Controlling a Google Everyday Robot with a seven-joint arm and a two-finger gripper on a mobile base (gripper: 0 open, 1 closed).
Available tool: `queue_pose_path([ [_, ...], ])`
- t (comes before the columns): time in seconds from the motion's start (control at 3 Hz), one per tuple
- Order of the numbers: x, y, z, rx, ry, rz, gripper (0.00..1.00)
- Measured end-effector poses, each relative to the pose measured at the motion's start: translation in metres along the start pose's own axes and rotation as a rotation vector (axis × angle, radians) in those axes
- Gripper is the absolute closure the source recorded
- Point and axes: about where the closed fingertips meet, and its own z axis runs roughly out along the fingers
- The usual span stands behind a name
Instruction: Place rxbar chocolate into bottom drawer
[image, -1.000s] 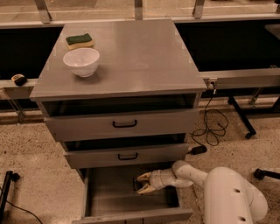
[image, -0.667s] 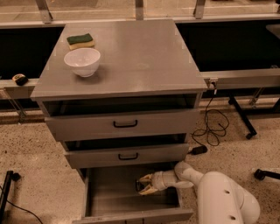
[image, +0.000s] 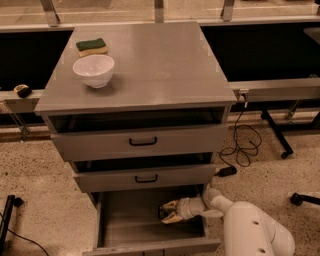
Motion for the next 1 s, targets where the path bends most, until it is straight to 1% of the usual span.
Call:
queue_pose_path([
  [0.67,0.0000,0.0000,0.0000,0.000,0.000,0.000,0.40],
  [1.0,0.0000,0.0001,0.0001,0.000,0.000,0.000,0.15],
])
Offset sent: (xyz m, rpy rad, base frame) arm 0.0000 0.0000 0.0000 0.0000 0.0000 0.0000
